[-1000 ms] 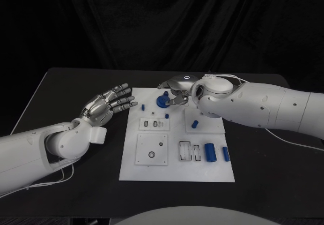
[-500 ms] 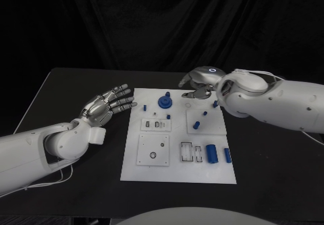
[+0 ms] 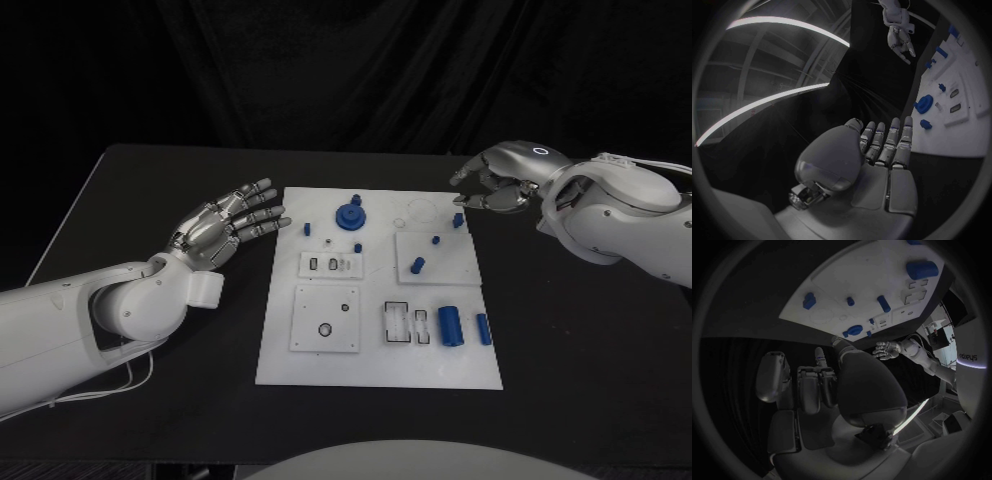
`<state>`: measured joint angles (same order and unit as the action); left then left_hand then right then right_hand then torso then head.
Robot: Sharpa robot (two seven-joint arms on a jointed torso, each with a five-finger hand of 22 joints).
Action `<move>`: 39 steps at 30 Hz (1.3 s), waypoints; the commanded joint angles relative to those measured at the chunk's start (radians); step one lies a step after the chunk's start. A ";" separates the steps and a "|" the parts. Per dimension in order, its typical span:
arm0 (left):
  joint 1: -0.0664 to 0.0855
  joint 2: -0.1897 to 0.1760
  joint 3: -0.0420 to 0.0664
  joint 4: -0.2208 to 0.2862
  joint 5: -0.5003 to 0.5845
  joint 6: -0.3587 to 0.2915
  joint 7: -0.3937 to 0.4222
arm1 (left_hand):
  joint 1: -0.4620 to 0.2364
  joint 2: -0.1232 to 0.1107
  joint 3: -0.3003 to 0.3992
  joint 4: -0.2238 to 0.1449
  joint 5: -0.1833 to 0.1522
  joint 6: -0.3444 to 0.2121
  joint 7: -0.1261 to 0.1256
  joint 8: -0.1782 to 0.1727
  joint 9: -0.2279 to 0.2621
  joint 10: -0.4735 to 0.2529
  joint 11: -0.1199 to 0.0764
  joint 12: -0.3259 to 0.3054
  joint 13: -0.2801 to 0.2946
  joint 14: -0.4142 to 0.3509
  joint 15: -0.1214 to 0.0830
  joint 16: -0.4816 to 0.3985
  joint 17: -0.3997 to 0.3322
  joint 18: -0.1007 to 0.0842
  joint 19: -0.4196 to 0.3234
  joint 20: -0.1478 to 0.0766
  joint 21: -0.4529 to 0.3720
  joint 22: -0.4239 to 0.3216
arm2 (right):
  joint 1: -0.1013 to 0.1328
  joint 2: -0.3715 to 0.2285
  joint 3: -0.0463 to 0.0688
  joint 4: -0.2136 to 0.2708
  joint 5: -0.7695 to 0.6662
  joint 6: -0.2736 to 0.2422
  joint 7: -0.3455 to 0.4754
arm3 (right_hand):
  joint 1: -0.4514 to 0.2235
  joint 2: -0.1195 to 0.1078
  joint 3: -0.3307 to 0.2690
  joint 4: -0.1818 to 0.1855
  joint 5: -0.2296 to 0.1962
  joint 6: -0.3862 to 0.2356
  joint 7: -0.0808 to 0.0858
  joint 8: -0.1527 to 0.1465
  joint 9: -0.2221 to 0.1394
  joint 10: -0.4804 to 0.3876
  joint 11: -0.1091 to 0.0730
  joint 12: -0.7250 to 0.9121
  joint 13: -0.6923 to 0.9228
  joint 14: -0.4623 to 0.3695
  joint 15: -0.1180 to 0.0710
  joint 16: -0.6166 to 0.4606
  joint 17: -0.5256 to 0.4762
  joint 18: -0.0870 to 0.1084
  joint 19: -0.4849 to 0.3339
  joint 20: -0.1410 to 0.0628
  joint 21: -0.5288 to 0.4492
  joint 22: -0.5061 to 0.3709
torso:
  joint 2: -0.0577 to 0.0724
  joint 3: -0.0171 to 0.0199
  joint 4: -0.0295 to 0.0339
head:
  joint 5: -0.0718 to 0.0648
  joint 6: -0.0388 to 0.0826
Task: Assemble the parts on the task board
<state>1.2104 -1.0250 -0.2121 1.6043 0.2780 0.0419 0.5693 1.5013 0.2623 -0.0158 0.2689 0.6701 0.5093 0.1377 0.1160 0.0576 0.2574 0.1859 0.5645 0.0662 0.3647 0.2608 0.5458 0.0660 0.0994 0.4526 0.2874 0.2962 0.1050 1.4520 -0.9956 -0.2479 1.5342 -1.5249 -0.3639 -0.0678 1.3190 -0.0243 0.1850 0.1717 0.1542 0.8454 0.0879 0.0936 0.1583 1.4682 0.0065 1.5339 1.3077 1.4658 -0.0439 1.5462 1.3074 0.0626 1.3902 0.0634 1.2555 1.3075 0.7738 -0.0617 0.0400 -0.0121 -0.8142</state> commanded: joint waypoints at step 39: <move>-0.010 0.003 0.001 0.000 0.003 0.028 0.010 | -0.002 -0.013 0.021 0.000 0.004 -0.002 0.002 0.000 0.001 0.001 0.013 0.005 0.001 0.000 0.009 0.010 0.000 -0.010 -0.004 0.001 0.007 0.000 | -0.091 0.055 -0.001 -0.141 0.030 0.027 -0.006 | 0.028 -0.023 -0.049 0.052 -0.083 -0.016 0.003 -0.026 -0.011 -0.036 -0.001 -0.046 0.114 0.049 -0.004 -0.086 0.179 0.029 -0.041 0.002 -0.119 0.130 | 0.001 0.0001 0.0011 | -0.006 0.003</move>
<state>1.2021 -1.0222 -0.2121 1.6017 0.2780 0.0524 0.5689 1.4971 0.2582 -0.0021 0.2689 0.6701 0.5092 0.1376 0.1160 0.0576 0.2573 0.1933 0.5643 0.0659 0.3646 0.2608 0.5496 0.0660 0.0994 0.4526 0.2875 0.3000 0.1050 1.3634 -0.9409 -0.2492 1.3950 -1.4941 -0.3482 -0.0669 1.3389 -0.0463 0.1354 0.2291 0.0663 0.8362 0.0896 0.0696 0.1487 1.4401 0.0042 1.4938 1.3074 1.4658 -0.0438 1.4637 1.3074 0.0785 1.3579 0.0661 1.1400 1.3073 0.7749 -0.0616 0.0418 -0.0181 -0.8115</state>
